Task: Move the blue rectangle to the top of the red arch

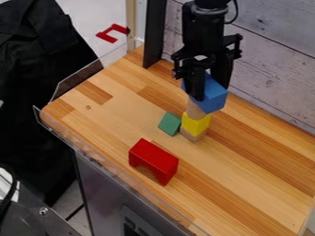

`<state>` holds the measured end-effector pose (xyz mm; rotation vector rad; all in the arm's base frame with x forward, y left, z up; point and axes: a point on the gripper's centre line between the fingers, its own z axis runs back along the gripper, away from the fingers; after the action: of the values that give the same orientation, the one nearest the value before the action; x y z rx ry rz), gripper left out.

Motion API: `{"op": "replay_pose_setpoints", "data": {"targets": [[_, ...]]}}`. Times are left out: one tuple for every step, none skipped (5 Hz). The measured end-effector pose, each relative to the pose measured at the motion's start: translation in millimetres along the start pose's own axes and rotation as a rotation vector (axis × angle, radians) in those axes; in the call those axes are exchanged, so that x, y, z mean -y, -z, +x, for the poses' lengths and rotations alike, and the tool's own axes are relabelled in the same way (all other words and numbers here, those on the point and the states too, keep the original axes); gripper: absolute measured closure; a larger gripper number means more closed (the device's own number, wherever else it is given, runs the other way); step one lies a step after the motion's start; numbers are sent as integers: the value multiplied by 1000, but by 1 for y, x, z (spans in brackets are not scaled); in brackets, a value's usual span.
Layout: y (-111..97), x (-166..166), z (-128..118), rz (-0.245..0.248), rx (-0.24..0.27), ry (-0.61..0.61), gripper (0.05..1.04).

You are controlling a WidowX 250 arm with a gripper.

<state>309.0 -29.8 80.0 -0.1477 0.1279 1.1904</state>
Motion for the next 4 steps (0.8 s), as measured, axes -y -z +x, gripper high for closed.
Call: {"op": "replay_pose_setpoints", "data": {"targets": [[-1, 0, 1, -9, -16, -5, 523], [-15, -6, 3, -44, 0, -36, 523], [-30, -15, 14, -113, 28, -142, 523], [-37, -31, 22, -148, 62, -255, 523]]}}
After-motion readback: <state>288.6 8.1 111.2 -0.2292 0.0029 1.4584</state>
